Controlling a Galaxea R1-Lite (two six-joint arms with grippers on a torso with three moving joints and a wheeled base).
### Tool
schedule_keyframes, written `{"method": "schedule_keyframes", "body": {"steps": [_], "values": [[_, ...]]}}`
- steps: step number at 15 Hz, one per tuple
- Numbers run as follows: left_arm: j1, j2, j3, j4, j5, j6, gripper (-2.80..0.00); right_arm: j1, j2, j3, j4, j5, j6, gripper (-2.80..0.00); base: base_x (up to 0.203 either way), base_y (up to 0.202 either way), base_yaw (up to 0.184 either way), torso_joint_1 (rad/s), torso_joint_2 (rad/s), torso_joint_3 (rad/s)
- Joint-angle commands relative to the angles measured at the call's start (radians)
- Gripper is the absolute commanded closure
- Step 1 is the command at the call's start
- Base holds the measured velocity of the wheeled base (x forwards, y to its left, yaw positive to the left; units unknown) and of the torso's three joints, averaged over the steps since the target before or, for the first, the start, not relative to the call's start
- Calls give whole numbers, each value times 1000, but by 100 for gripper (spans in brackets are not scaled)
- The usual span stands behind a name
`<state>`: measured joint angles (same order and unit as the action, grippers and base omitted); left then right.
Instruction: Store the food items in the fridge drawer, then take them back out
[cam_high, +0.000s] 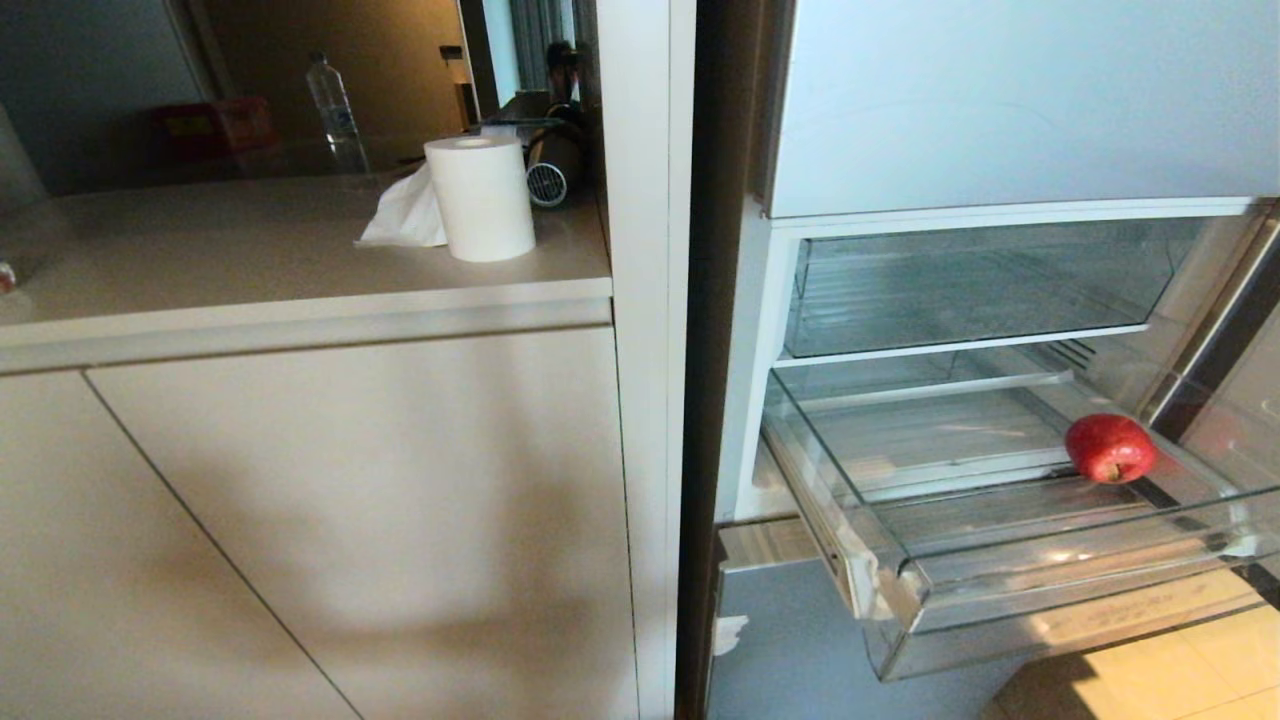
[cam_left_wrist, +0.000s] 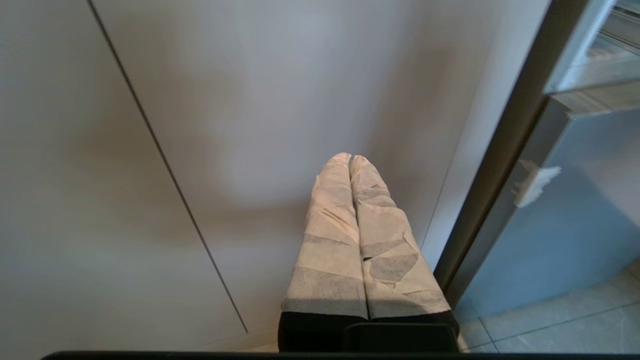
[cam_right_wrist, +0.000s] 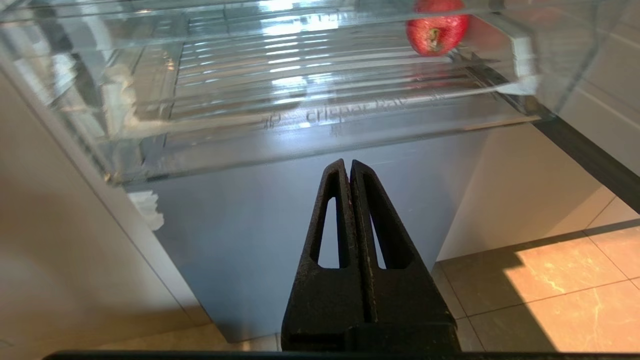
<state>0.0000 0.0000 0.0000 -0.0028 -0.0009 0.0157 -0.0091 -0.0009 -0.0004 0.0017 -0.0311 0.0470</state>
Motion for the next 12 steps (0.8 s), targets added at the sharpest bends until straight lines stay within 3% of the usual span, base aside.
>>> {"method": "schedule_keyframes", "body": {"steps": [1, 7, 10, 12], "values": [[0, 1, 2, 0, 1, -5, 0, 0, 1, 0, 0, 0, 1, 0, 96, 0, -1, 13, 3, 2], [0, 1, 2, 0, 1, -8, 0, 0, 1, -2, 1, -3, -4, 0, 0, 0, 0, 0, 0, 0], [0, 2, 2, 0, 1, -8, 0, 0, 54, -150, 59, -58, -9, 0, 0, 0, 0, 0, 0, 0], [0, 0, 2, 0, 1, -8, 0, -2, 238, -265, 117, -72, -3, 0, 0, 0, 0, 0, 0, 0]]}}
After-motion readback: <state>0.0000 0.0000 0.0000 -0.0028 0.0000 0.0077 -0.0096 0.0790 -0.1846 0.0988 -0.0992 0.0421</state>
